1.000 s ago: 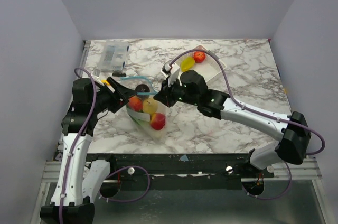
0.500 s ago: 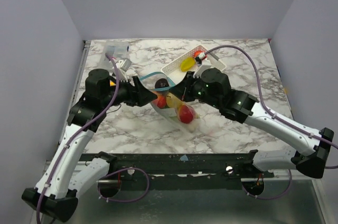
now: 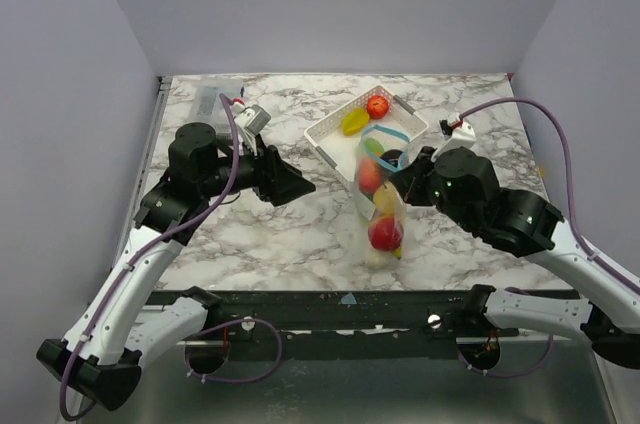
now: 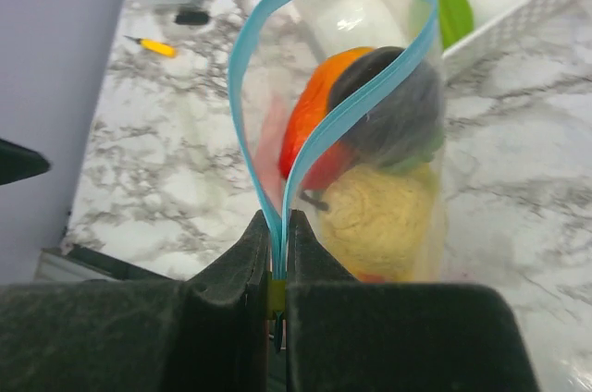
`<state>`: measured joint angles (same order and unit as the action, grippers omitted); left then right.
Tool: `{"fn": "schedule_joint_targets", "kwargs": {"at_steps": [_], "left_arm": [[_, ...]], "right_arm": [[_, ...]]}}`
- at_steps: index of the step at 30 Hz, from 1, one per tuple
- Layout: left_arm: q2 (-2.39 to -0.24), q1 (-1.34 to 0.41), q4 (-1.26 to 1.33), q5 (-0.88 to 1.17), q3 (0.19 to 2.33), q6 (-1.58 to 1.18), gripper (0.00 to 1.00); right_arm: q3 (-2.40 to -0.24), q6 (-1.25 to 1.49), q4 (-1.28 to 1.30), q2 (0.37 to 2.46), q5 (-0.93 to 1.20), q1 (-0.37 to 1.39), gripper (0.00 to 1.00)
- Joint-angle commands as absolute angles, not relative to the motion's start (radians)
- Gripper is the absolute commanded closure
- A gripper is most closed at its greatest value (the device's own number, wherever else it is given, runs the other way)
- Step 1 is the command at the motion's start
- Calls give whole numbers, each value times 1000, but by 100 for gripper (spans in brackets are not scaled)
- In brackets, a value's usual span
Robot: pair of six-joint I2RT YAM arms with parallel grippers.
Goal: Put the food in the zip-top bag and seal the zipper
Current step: Adjust the zipper food storage bag at the center of the board.
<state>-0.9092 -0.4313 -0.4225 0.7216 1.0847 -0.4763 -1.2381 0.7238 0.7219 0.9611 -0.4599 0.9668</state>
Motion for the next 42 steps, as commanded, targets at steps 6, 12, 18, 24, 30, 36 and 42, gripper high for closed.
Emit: {"fn": "schedule_joint_targets", "kwargs": {"at_steps": [6,12,18,24,30,36,42], "left_arm": [[-922,-620,-294,561,963,-400,35],[-784,-835,53,181,705,-368,29],[-724,-961,347,-23,500,-247,19],[-871,-1013,521,-200,461,-190,19],[-991,-1029,634,-228,478,-115,26],[-1087,-1029,675,-294,501,-85,46],[-1125,-1028,633,-422,545,-76,100]], "right_arm": [[-1057,1025,577,1062,-472,965,100],[-1016,1196,350,1187,-566,965,100],[-1050,1328,319,1278,-579,965,100],[-1047,1396,302,1269,-601,964,100],[-1060,1432,301,1272,-590,963,100],[-1058,1455,288,1256,-572,963,99],[-1071,1308,262,1241,-557,960,71]]}}
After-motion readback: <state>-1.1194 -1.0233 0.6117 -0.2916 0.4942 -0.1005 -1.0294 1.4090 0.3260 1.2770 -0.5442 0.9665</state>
